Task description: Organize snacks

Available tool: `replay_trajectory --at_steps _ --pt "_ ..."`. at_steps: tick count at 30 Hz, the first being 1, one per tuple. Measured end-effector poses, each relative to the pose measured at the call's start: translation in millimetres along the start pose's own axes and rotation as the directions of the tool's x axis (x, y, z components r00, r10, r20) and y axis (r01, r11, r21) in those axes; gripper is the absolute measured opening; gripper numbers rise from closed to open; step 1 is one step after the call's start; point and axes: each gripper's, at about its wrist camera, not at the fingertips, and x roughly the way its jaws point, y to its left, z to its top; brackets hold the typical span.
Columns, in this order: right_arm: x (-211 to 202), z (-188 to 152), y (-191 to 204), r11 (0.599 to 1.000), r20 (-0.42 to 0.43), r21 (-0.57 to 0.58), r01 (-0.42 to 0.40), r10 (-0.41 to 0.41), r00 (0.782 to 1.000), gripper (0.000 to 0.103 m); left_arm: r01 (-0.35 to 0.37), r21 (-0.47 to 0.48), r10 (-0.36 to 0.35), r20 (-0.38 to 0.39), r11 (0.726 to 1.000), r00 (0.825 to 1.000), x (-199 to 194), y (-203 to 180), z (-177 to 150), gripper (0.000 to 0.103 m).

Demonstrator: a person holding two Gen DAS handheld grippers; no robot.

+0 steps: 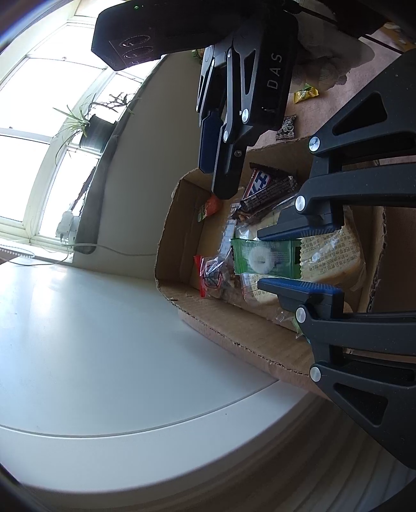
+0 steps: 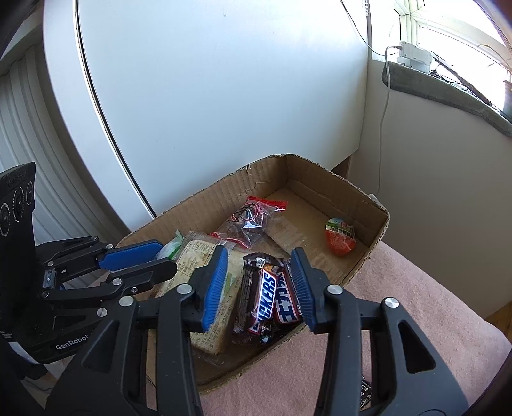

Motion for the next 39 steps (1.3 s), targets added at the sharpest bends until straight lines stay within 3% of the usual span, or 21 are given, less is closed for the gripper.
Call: replay_trajectory --at_steps 3,5,8,12,26,28,30,32,37,39 --pt "-4 1 -1 1.0 0.013 0.003 0.006 -0.006 1.0 0.06 -0.01 -0.003 0.01 0.004 1.0 1.0 -1 1 0 0.031" --pt "-7 2 -2 1.0 0.017 0.0 0.014 -0.014 1.0 0.061 -0.013 -0.003 0.013 0.007 1.0 1.0 -3 1 0 0.032" --pt "-11 1 -3 1.0 0.021 -0.003 0.026 -0.026 0.999 0.07 -0.018 0.002 0.018 0.015 1.0 1.0 -6 -1 0 0.032" --pt "-20 -1 -5 0.999 0.038 0.003 0.04 -0.04 0.999 0.07 -0.021 0.004 0.02 0.027 1.0 0.999 -11 -4 0 0.037" --pt "-67 -30 -29 0.995 0.108 0.088 0.04 -0.049 0.993 0.07 0.003 0.037 -0.004 0.053 0.999 0.999 -27 -31 -9 0.037" --pt "-74 -36 -34 0.994 0.111 0.101 0.05 -0.061 0.992 0.074 0.009 0.047 -0.012 0.056 0.999 0.998 -29 -38 -12 0.037" --pt "-82 -43 -41 0.991 0.109 0.119 0.062 -0.075 0.991 0.086 0.014 0.058 -0.018 0.057 0.998 0.998 -30 -45 -14 0.038" --pt "-91 -51 -48 0.988 0.107 0.132 0.079 -0.094 0.99 0.089 0.025 0.063 -0.029 0.056 0.998 0.998 -32 -51 -16 0.049" --pt "-114 -72 -62 0.977 0.11 0.13 0.169 -0.184 0.977 0.103 0.055 0.072 -0.059 0.051 0.996 0.997 -33 -69 -21 0.056" --pt "-121 -80 -69 0.968 0.11 0.139 0.208 -0.223 0.969 0.103 0.06 0.072 -0.064 0.05 0.996 0.997 -35 -76 -24 0.069"
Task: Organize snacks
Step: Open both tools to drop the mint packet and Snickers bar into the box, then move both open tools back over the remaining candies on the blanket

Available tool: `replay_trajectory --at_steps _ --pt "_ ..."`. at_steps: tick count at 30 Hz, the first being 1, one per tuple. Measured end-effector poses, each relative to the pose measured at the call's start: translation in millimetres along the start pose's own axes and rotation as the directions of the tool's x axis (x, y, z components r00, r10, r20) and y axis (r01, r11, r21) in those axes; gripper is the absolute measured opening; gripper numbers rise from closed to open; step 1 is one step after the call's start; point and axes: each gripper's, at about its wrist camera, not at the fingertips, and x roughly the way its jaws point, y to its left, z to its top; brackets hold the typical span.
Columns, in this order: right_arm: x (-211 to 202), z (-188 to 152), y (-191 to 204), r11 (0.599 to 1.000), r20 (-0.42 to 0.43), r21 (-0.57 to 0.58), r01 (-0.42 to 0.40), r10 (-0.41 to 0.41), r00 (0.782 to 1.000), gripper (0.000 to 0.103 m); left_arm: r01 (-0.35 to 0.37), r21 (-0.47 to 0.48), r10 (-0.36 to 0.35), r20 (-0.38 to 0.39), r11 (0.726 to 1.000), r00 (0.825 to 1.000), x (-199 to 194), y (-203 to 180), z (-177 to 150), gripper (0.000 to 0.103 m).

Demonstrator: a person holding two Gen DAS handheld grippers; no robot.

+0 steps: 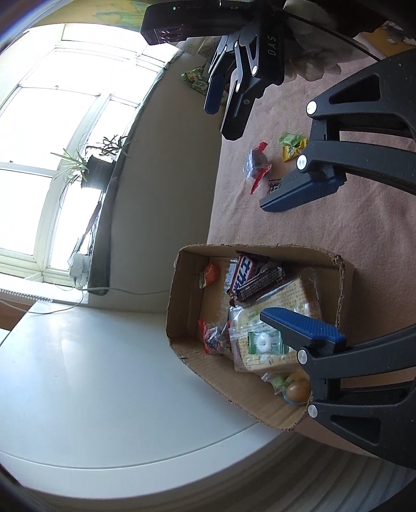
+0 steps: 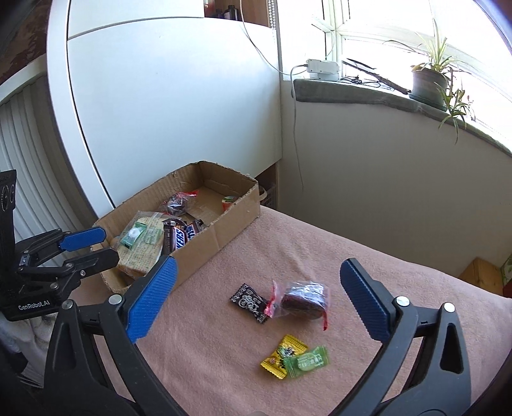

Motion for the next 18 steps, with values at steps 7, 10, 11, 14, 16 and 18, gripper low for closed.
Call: replay_trajectory --at_steps 7,10,11,14,16,18 --pt "-14 -23 -40 0.997 -0.015 0.062 0.046 -0.045 0.999 0.103 0.044 0.031 -0.043 -0.026 0.999 0.999 7 -31 -12 0.073" --pt "-17 -34 -52 0.996 -0.034 0.061 0.059 -0.057 0.998 0.103 0.071 0.045 -0.069 -0.05 0.996 0.996 14 -44 -16 0.073" --pt "-17 -37 -55 0.997 -0.044 0.062 0.049 -0.047 0.998 0.103 0.079 0.052 -0.076 -0.056 0.995 0.995 17 -48 -18 0.073" --pt "-17 -49 -60 0.998 -0.074 0.055 0.037 -0.033 0.997 0.103 0.098 0.072 -0.092 -0.076 0.993 0.993 23 -60 -23 0.073" --pt "-14 -56 -63 0.998 -0.101 0.046 0.039 -0.034 0.994 0.103 0.116 0.077 -0.109 -0.095 0.99 0.99 27 -66 -26 0.073" --pt "-12 -61 -69 0.997 -0.12 0.063 0.039 -0.032 0.992 0.103 0.127 0.083 -0.117 -0.107 0.988 0.987 31 -71 -28 0.072"
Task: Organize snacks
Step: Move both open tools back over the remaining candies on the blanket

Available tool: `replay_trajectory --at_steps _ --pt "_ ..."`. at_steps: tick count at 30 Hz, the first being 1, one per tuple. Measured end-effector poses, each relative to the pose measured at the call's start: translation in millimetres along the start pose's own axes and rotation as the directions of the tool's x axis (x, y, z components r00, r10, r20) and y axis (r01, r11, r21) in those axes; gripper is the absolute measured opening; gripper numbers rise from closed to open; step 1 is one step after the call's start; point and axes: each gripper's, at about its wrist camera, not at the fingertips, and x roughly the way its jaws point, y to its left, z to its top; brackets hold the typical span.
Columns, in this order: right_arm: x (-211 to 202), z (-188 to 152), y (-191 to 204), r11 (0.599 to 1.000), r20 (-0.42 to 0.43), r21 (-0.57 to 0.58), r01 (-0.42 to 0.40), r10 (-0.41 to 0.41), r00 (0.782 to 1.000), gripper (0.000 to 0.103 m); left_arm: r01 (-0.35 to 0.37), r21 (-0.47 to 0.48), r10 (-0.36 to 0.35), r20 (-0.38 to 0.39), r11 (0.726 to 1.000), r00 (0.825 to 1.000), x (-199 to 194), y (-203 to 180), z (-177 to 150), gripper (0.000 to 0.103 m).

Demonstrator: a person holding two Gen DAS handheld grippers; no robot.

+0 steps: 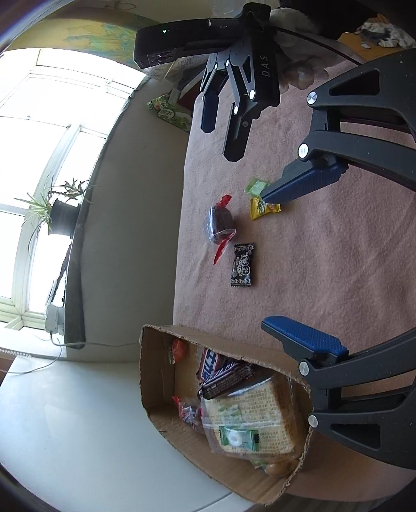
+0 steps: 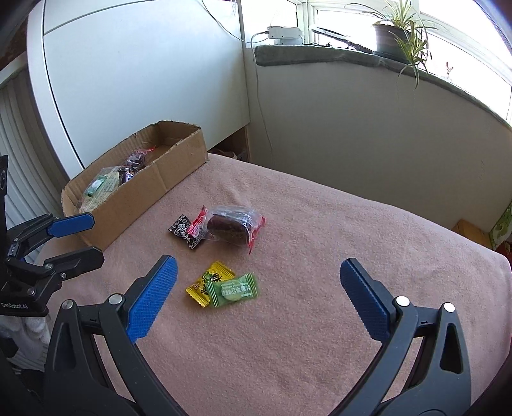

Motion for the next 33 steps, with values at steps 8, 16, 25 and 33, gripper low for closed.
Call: replay_trajectory --at_steps 8,16,25,33 --pt "12 7 -14 0.995 -0.009 0.07 -0.066 0.066 0.998 0.101 0.013 -0.013 -0.013 -0.044 1.0 0.999 23 -10 1 0.062" --pt "52 32 -14 0.98 -0.056 0.135 -0.145 0.154 0.987 0.101 -0.01 -0.035 0.007 -0.093 0.999 0.996 53 -9 5 0.057" --pt "95 41 -10 0.963 -0.119 0.181 -0.2 0.224 0.967 0.101 -0.006 -0.064 -0.002 -0.126 0.998 0.992 67 -1 8 0.052" --pt "111 42 -8 0.974 -0.164 0.156 -0.164 0.189 0.968 0.089 -0.029 -0.07 0.017 -0.163 0.997 0.986 87 -1 15 0.052"
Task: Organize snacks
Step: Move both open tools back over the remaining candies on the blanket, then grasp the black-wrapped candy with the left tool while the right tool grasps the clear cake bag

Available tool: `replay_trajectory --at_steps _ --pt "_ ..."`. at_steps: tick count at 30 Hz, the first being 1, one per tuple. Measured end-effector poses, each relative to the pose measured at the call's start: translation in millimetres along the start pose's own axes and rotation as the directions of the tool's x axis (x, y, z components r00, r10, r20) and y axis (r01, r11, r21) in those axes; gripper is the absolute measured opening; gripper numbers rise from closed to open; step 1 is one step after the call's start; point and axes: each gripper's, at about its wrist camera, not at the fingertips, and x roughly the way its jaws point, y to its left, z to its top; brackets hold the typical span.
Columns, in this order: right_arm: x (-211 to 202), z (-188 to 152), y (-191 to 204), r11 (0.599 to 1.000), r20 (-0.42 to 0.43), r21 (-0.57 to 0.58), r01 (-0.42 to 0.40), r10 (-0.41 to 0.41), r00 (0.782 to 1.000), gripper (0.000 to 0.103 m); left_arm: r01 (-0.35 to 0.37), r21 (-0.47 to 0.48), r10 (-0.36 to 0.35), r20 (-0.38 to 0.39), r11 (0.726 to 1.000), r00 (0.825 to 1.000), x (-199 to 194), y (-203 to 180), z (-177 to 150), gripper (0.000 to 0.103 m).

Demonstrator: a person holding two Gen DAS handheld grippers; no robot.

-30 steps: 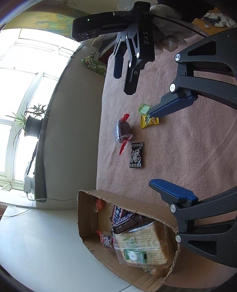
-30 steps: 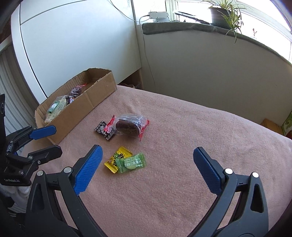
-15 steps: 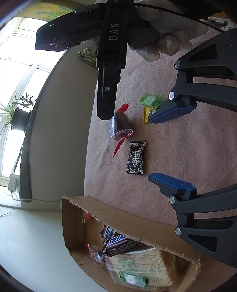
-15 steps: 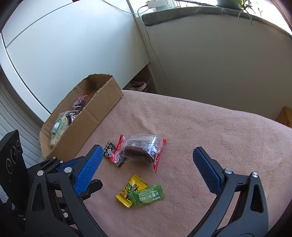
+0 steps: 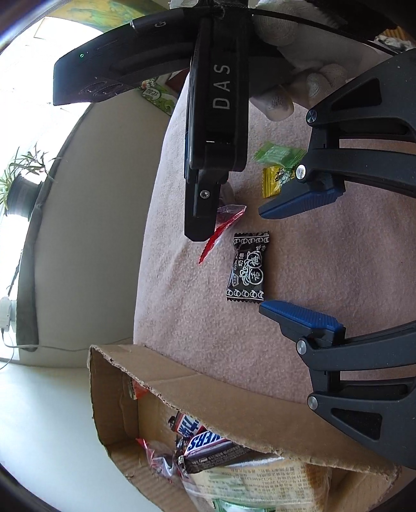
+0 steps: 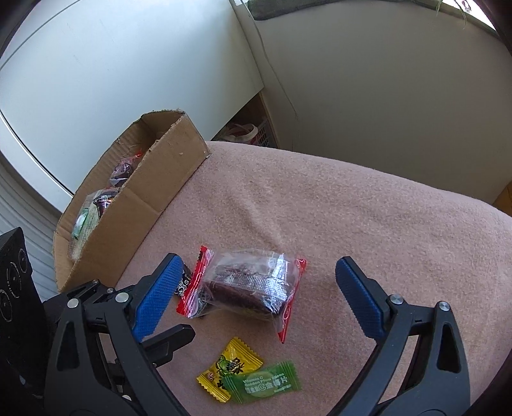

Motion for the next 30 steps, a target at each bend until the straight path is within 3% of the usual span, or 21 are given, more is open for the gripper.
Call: replay_trajectory --at_steps 5,9,11,16,18,22,26,30 --pt "1 -1 -11 1.0 -0.007 0.022 -0.012 0.012 1.0 0.071 -0.028 0.025 0.028 -0.01 0.999 1.0 7 -5 6 0.052" --pt "-2 -1 -16 1.0 -0.005 0.027 -0.012 0.012 1.0 0.069 -0.064 0.064 0.065 -0.013 0.996 0.998 13 -14 11 0.054" --pt "-4 -2 -16 1.0 -0.002 0.023 -0.01 0.01 1.0 0.069 -0.065 0.078 0.067 -0.019 0.995 0.998 18 -19 14 0.062" --pt "-6 -4 -18 1.0 0.008 0.025 -0.005 0.004 1.0 0.067 -0.081 0.089 0.082 -0.018 0.993 0.996 25 -24 21 0.062" --pt "-6 -5 -19 1.0 0.01 0.03 -0.007 0.007 1.0 0.066 -0.089 0.093 0.091 -0.013 0.992 0.996 28 -24 22 0.057" --pt "-7 -6 -21 0.999 0.011 0.035 -0.013 0.013 1.0 0.064 -0.079 0.086 0.079 -0.002 0.993 0.997 26 -22 21 0.035" --pt "-9 -7 -22 0.999 0.013 0.04 -0.02 0.02 1.0 0.055 -0.065 0.092 0.066 -0.002 0.994 0.998 23 -19 19 0.012" --pt "-9 -9 -20 0.999 0.017 0.034 -0.015 0.014 1.0 0.054 -0.043 0.078 0.042 0.003 0.996 0.999 22 -15 20 0.009"
